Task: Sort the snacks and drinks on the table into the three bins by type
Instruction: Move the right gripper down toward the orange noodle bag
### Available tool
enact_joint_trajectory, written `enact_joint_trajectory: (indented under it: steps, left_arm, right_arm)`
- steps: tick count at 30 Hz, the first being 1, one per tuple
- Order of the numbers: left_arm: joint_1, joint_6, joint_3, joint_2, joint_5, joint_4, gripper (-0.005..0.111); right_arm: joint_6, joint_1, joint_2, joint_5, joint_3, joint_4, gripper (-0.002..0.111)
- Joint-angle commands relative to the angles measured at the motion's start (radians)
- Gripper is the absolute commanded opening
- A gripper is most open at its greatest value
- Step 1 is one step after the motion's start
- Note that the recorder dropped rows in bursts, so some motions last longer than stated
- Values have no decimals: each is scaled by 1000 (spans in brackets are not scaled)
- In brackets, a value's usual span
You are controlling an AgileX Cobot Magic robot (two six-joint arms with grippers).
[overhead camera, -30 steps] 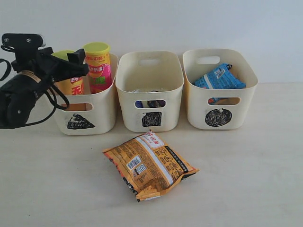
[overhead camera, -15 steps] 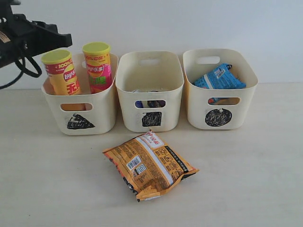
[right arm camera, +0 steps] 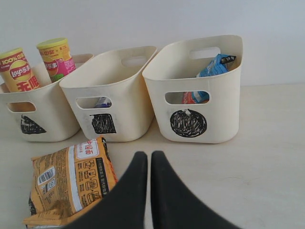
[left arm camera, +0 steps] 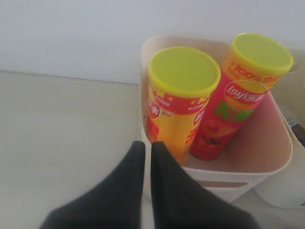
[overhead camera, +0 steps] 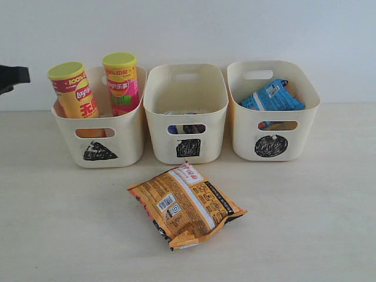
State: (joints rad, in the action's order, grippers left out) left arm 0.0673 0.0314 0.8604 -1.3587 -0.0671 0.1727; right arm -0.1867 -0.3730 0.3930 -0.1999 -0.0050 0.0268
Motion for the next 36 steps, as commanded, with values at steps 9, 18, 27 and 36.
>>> enact_joint_trajectory:
  steps: [9, 18, 27, 36]
  left_arm:
    - [0, -74, -396, 654, 48, 56, 4]
    - [3, -264, -778, 1296, 148, 56, 4]
    - [3, -161, -860, 1359, 59, 11, 4]
    - [3, -75, -860, 1359, -17, 11, 4]
  right_arm:
    - [-5, 3, -2, -70, 5, -10, 0]
    - [-73, 3, 42, -271, -30, -10, 0]
    - [-95, 3, 481, -376, -317, -10, 0]
    - [-29, 3, 884, 423, -790, -163, 0]
